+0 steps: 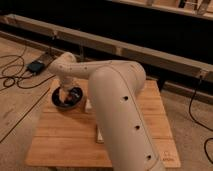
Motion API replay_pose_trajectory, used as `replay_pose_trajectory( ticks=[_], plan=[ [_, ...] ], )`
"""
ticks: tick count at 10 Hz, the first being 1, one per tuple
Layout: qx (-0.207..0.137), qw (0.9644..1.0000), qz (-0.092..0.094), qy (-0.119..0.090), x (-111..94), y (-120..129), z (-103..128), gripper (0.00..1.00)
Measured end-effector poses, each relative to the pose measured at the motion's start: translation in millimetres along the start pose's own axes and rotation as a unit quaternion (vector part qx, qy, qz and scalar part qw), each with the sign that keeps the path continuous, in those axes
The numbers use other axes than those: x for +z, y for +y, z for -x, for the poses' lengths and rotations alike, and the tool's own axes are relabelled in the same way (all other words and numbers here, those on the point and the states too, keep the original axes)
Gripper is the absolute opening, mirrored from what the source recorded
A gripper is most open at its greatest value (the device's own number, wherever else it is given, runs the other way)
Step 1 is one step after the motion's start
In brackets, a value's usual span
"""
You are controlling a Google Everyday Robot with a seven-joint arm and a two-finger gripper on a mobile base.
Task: Stand the bottle upright
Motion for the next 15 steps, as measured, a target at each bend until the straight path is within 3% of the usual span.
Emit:
replay_pose_trajectory(
  ticks=[7, 15],
  plan=[
    [0.007, 1.0, 0.006, 0.002, 3, -2, -4, 0.8],
    [0.069, 0.9956, 0.061, 0.02, -2, 28, -36, 0.8]
  ],
)
